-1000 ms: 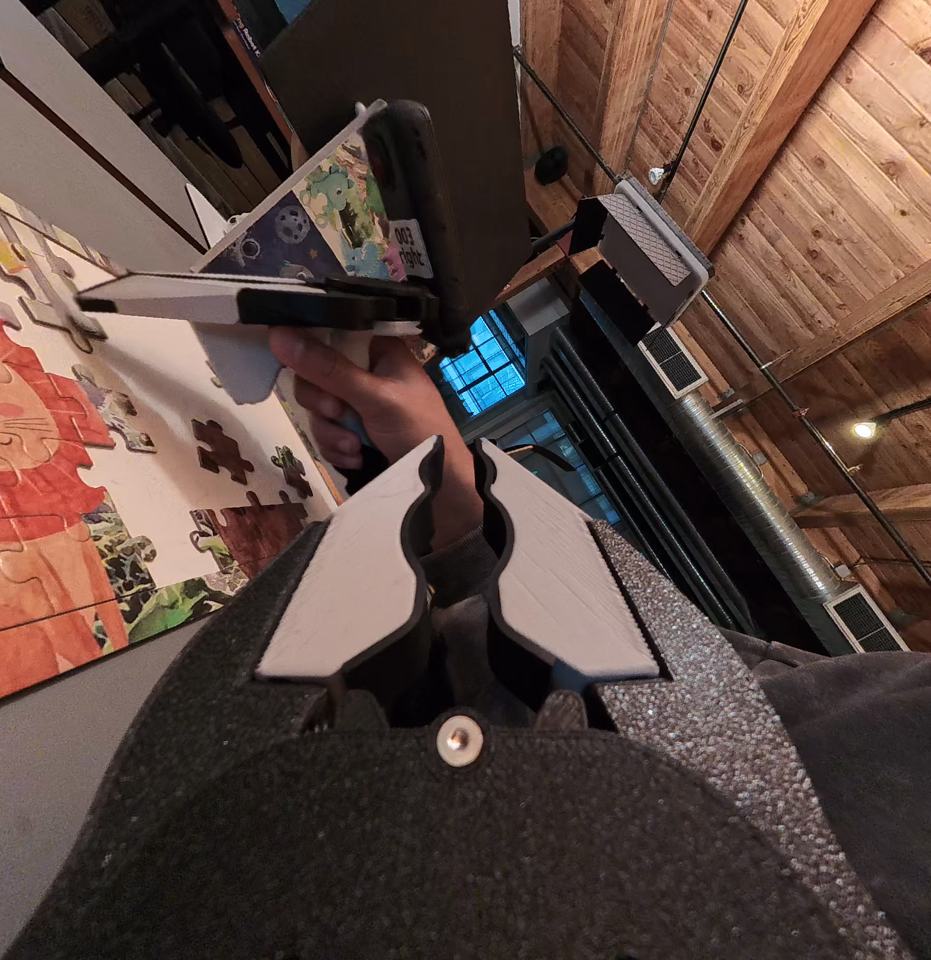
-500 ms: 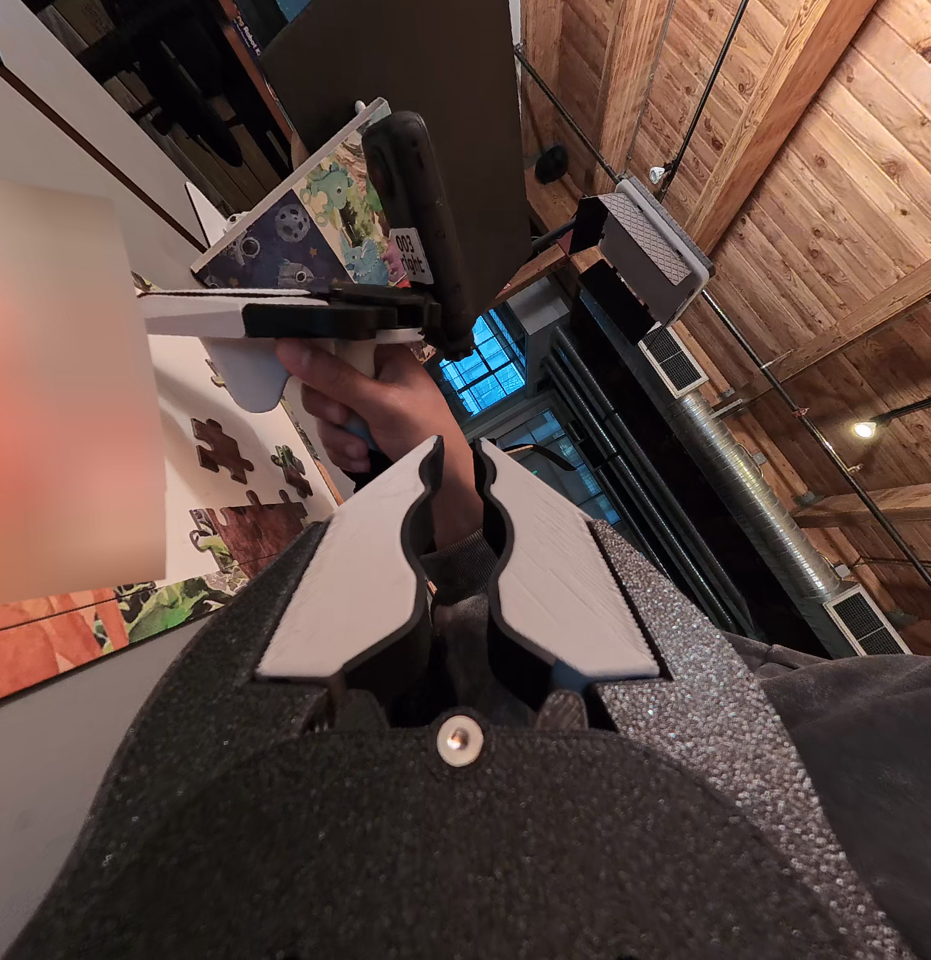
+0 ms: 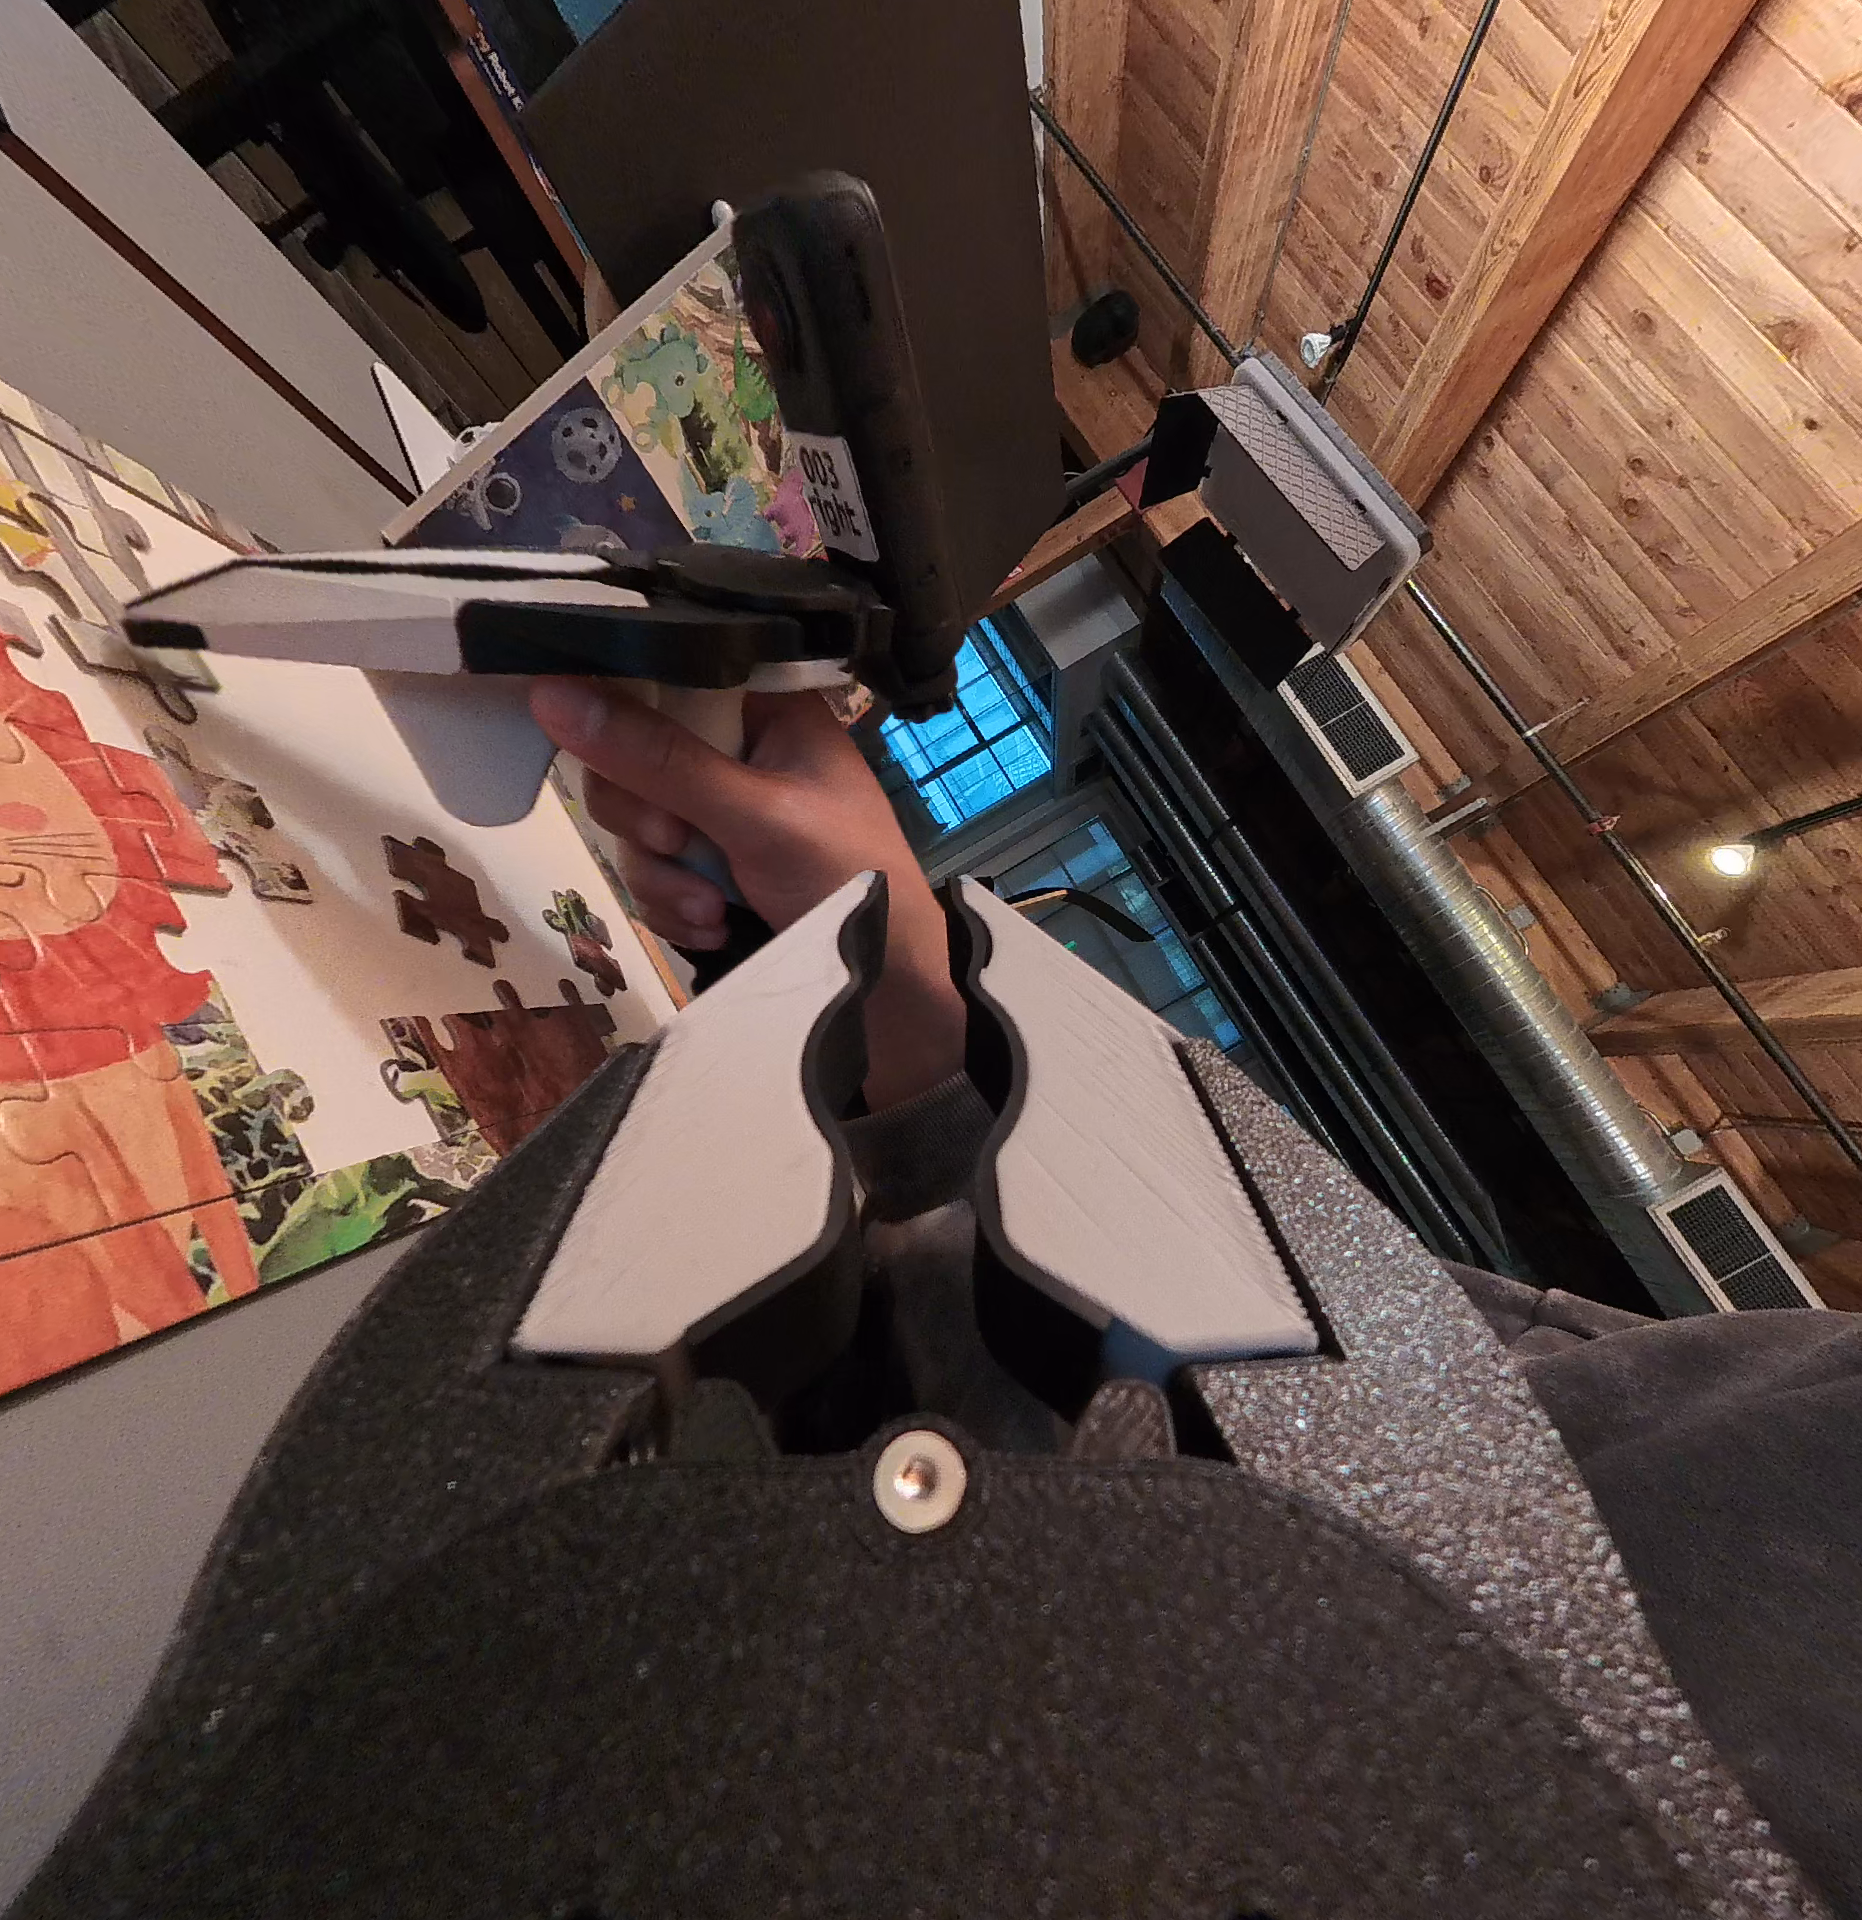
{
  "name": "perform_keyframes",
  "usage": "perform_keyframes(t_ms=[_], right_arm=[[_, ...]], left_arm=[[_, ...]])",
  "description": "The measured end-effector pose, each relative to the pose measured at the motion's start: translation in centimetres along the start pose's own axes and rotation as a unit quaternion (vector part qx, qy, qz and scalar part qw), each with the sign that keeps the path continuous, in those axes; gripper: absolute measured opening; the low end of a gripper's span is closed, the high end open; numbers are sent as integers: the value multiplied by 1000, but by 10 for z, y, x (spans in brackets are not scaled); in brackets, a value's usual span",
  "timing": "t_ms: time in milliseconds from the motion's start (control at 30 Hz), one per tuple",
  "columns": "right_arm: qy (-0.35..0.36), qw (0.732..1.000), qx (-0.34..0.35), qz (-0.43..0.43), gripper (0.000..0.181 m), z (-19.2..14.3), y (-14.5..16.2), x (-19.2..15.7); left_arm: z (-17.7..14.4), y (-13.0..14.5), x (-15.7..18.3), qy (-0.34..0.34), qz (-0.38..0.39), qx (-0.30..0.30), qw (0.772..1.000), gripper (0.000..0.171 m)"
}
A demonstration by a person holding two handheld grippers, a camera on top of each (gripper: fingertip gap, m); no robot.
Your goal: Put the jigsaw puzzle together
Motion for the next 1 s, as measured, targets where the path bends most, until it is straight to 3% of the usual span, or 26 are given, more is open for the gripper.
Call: perform_keyframes(t_ms=[367, 600, 1000], right_arm=[[-5, 1000, 11, 28, 0, 1, -2, 5], [1, 999, -10, 43, 0, -8, 13, 18], [3, 1000, -6, 8, 0, -5, 7, 1]], left_arm=[[0, 0, 0, 0, 0, 0, 1000, 10], [0, 0, 0, 1, -1, 1, 1000, 9], [0, 0, 0, 1, -1, 1, 1000, 9]])
Point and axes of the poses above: each gripper's, where its closed fingertips meet, z out along the fingers, y out of its underside, x = y × z across the jaws, the point moved 7 cm from there along -z, back along the fingers, and after that the axes turned 13 degrees about -x, right-handed, at the moved point
